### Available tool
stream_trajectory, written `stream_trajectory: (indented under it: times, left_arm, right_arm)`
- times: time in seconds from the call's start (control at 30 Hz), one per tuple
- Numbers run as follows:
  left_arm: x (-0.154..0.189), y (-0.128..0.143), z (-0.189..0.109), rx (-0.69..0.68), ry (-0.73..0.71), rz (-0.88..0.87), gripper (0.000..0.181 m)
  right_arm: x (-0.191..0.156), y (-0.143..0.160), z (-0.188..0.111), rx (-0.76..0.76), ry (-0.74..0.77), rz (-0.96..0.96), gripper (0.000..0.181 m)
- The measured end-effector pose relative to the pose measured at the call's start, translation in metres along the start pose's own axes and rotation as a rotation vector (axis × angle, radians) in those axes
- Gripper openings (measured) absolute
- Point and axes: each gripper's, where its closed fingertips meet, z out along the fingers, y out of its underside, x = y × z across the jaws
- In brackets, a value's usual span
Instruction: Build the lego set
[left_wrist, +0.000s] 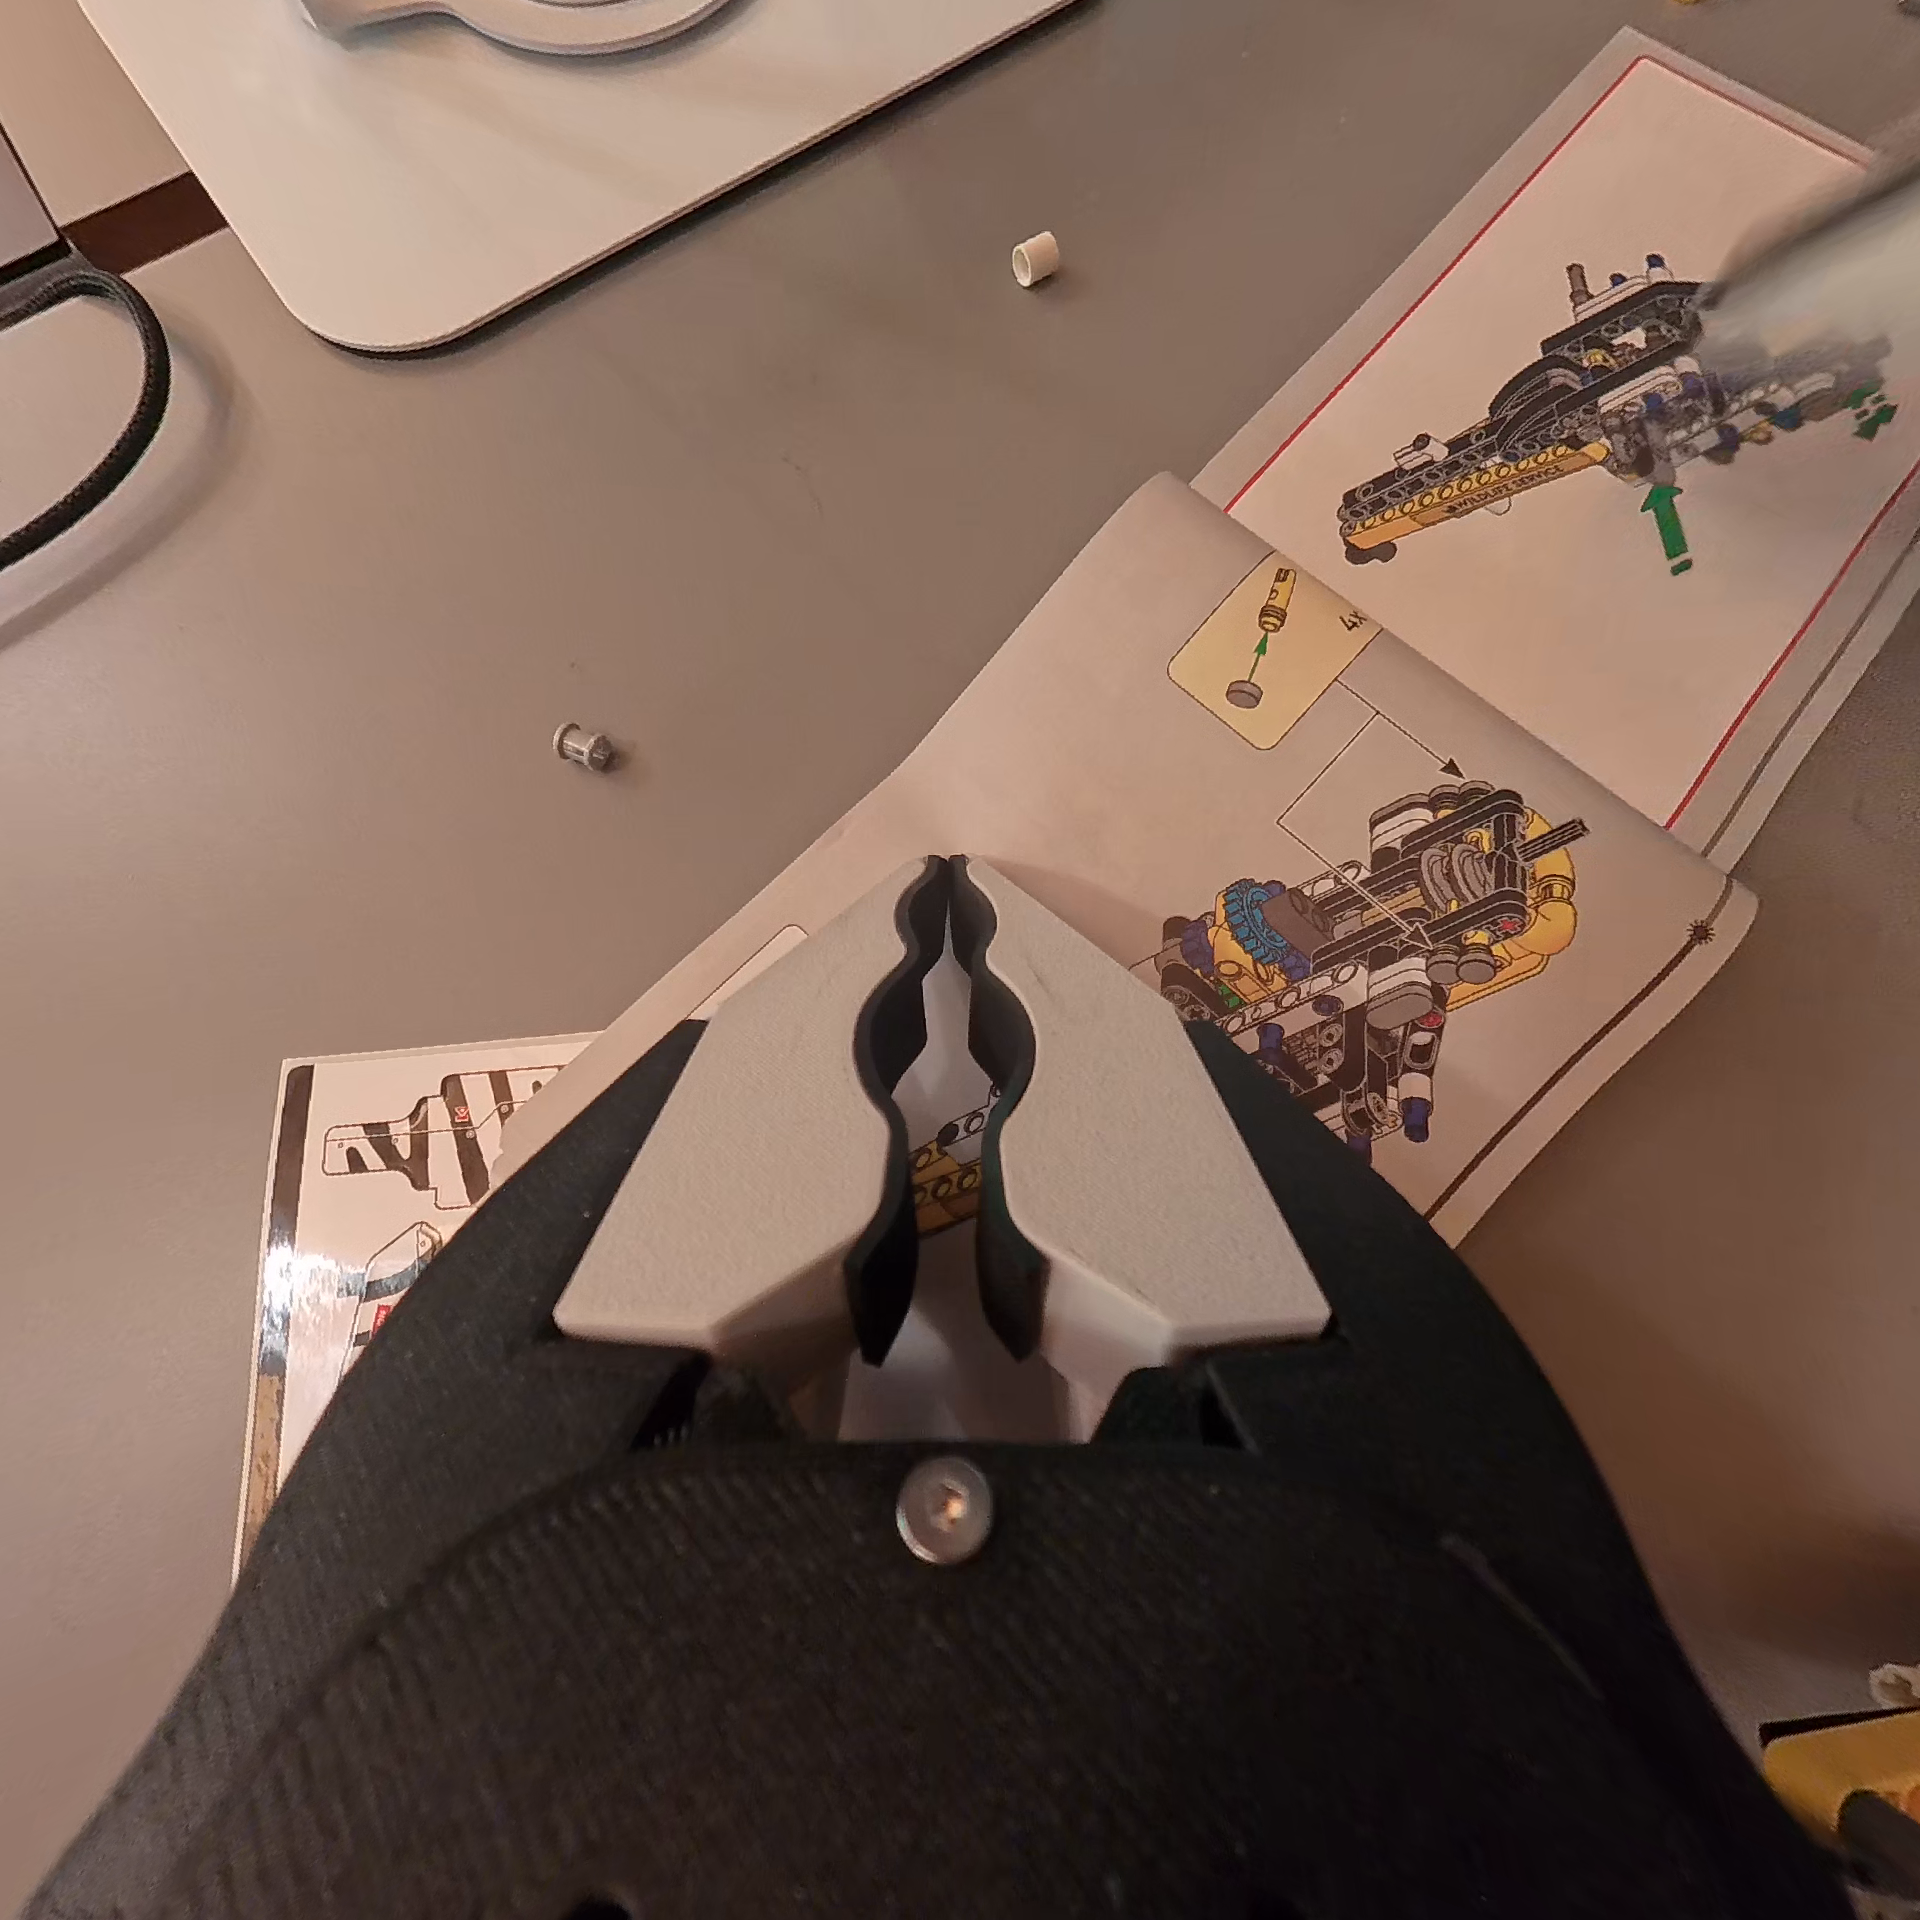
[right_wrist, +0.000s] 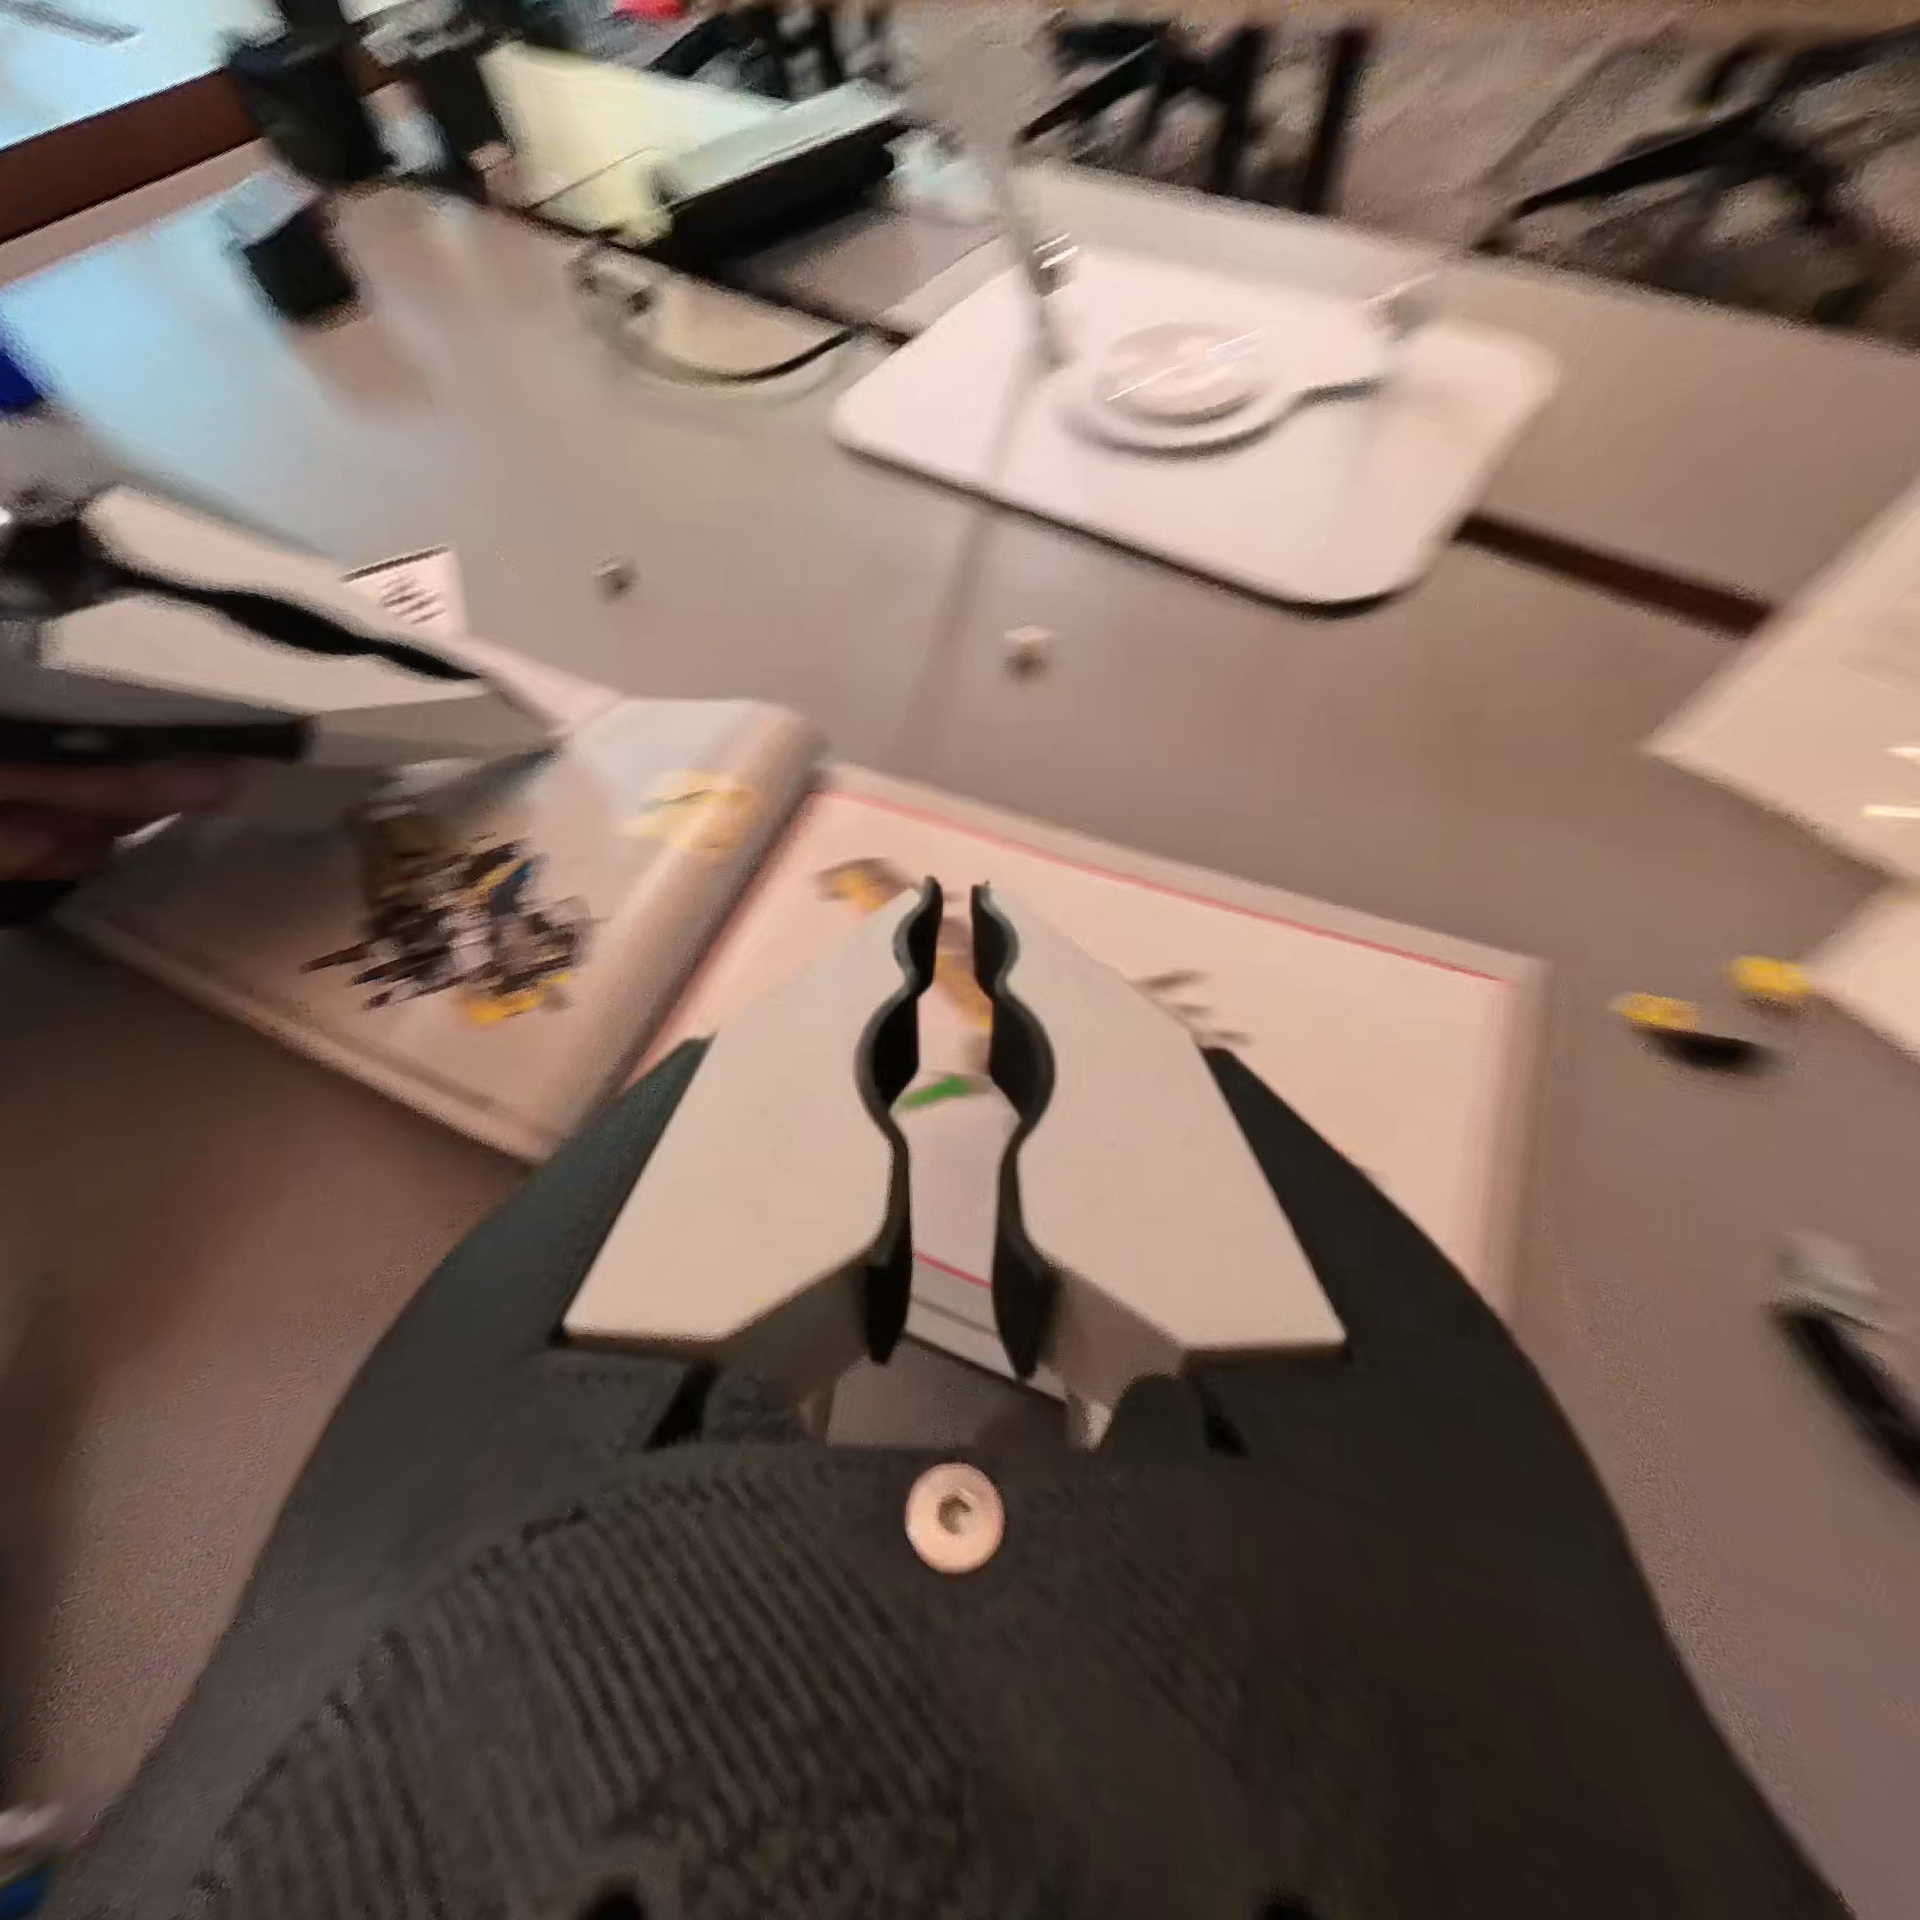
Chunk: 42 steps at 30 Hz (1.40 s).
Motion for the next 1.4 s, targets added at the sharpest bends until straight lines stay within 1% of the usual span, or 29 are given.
stream_trajectory:
  times: [0.07, 0.13, 0.23, 0.47, 0.73, 1.4]
  left_arm:
    - [0.000, 0.000, 0.000, 0.000, 0.001, 0.000, 0.001]
    - [0.000, 0.000, 0.000, 0.000, -0.001, 0.002, 0.001]
    - [0.000, 0.000, 0.000, 0.000, -0.004, 0.006, 0.001]
    - [0.000, 0.000, 0.000, 0.000, -0.004, 0.008, 0.001]
    - [0.000, 0.000, 0.000, 0.000, -0.006, 0.011, 0.001]
    - [0.000, 0.000, 0.000, 0.000, -0.013, 0.021, 0.001]
  right_arm:
    - [0.044, -0.010, -0.021, 0.057, 0.162, -0.006, 0.005]
    - [0.076, -0.013, -0.040, 0.093, 0.285, -0.010, 0.005]
    - [0.095, -0.009, -0.050, 0.093, 0.328, 0.016, 0.006]
    - [0.084, -0.010, -0.042, 0.141, 0.203, 0.134, 0.009]
    - [0.081, -0.010, -0.040, 0.149, 0.180, 0.152, 0.010]
    - [0.079, -0.009, -0.039, 0.142, 0.179, 0.141, 0.010]
